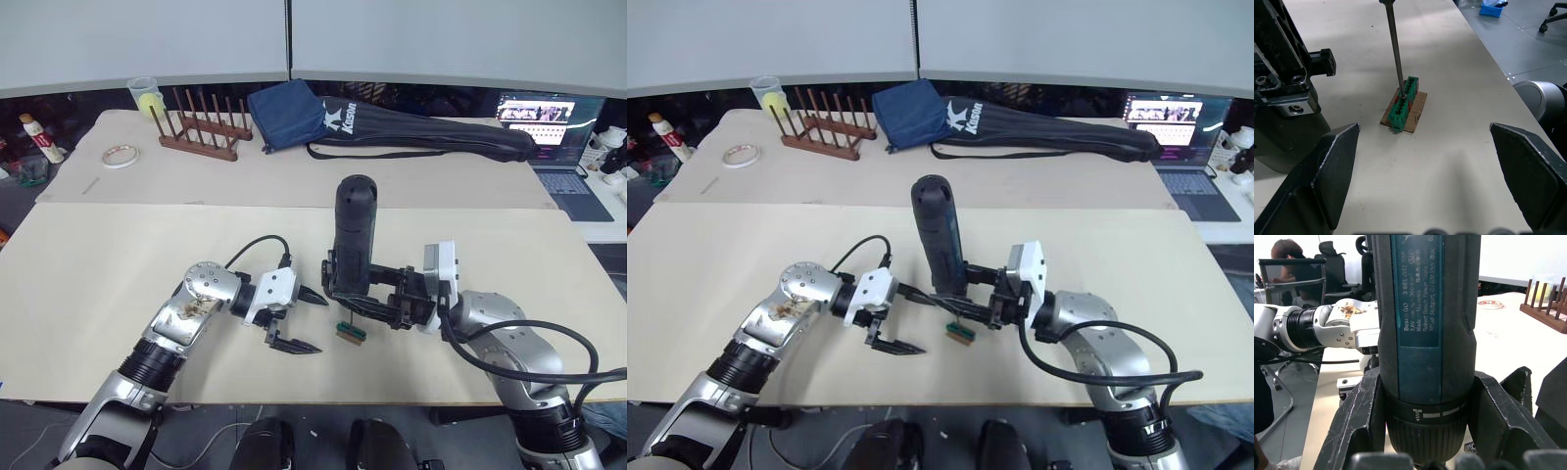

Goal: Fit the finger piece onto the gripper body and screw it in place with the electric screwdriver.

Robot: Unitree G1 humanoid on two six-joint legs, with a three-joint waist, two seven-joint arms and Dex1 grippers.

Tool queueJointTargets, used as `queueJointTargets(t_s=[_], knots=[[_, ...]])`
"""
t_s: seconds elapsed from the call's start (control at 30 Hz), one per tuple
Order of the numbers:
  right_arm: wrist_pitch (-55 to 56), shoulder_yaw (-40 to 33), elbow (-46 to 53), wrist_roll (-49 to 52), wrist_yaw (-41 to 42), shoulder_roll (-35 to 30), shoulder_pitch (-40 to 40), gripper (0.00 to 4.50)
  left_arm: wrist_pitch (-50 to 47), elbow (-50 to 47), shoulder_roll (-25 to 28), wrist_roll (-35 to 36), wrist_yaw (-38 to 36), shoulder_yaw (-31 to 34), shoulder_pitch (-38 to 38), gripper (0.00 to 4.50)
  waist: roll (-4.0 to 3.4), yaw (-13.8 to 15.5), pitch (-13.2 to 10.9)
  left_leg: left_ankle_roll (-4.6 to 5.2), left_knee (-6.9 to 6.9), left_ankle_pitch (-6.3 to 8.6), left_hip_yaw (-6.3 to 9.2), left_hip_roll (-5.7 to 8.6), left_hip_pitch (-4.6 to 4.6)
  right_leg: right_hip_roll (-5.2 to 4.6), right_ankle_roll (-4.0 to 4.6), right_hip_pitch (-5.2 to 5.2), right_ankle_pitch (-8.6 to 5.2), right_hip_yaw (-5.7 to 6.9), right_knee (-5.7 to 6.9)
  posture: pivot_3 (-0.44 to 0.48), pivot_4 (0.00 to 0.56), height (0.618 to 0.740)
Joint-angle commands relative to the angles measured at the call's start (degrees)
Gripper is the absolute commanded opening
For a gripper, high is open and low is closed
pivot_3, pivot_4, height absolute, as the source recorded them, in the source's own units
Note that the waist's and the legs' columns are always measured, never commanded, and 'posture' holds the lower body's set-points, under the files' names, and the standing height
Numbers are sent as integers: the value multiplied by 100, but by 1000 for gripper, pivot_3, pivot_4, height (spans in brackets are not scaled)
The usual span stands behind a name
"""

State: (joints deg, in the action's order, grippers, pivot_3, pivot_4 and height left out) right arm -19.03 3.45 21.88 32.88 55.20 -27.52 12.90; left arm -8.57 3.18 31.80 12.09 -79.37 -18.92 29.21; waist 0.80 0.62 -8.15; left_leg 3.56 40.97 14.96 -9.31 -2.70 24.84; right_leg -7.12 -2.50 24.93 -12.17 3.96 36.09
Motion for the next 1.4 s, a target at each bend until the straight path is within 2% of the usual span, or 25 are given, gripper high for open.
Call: queueJointTargets(t_s=[0.03,0.3,0.5,0.77,0.93,1.13,1.3,1.4], knots=[[212,-100,148,87,56,29,78,1916,96,-138,3,31,3,43,69,4500,0,1,0,0,0,0,0,0,0,0,0,0,0,0,0,0,150,740],[284,-99,205,41,95,27,-40,1916,92,-162,22,35,17,57,29,4500,0,1,0,0,0,0,0,0,0,0,0,0,0,0,0,0,150,740],[202,-312,666,293,-26,-75,49,1916,-208,-365,93,218,170,238,-120,4500,0,-4,0,0,0,0,0,-1,0,0,0,1,0,0,0,0,150,740],[-515,-595,1086,1016,-467,-273,459,1916,-826,-861,264,509,876,821,-671,4500,0,-10,0,0,-2,0,1,-10,-6,0,1,-1,0,-3,1,0,150,740],[-845,-695,1140,1297,-629,-427,708,1916,-672,-320,-263,118,1910,890,-637,4500,0,28,0,2,-1,1,4,-7,-9,-2,0,-12,0,1,-2,0,150,740],[-1038,-760,1087,1383,-726,-565,808,1916,-293,393,-1061,-340,2694,629,-366,4500,0,21,0,5,-1,3,3,4,-11,-3,-1,-17,1,2,-5,0,150,740],[-1087,-811,1099,1378,-729,-676,741,1916,-13,938,-1580,-551,3040,510,-141,4500,2,9,0,5,-2,3,3,4,-14,-3,-1,-19,1,2,-6,0,150,740],[-1095,-822,1116,1380,-781,-704,719,1916,110,1310,-1740,-531,2983,518,18,4500,2,8,0,6,-2,3,3,3,-15,-3,0,-19,1,1,-6,0,150,740]])
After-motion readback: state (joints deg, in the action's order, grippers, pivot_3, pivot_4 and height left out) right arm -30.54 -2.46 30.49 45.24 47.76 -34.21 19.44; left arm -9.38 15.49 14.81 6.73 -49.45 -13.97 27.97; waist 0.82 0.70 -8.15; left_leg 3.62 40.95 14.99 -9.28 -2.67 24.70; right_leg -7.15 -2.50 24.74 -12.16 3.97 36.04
